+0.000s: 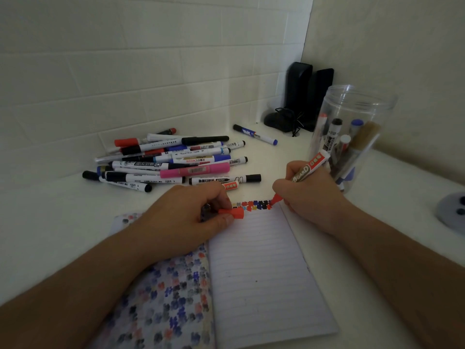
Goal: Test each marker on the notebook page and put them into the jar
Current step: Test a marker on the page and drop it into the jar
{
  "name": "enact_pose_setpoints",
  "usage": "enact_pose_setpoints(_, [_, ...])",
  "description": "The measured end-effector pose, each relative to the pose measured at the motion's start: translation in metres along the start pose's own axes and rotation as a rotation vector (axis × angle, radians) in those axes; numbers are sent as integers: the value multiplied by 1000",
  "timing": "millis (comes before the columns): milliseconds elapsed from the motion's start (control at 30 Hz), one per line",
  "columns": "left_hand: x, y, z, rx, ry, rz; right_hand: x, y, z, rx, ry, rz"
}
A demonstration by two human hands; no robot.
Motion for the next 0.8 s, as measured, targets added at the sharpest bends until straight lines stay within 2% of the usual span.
enact_pose_setpoints(233, [0,0,0,-1,-3,3,0,0,-2,22,-11,21])
enact_pose_setpoints(400, [1,-2,-1,-11,-51,89,3,-6,0,-20,-4,-254])
enact_pose_setpoints(533, [3,-5,-2,-41,-108,251,15,-10,12,238,-63,-698])
enact_pose_setpoints(667, [1,-6,-3,-37,-113,352,21,-8,18,378,12,-820])
enact_pose_setpoints(800, [1,-5,-2,-24,-123,337,20,-4,20,479,76,-908])
Point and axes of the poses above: each hand's wrist, its own z-axis away from the middle knuckle, its own y-axis out of the palm, x = y × z, the point moved 3 cm from there along -z, towards the middle knuckle, and after that the axes turned 6 degrees about z, right-handed, at the moved point
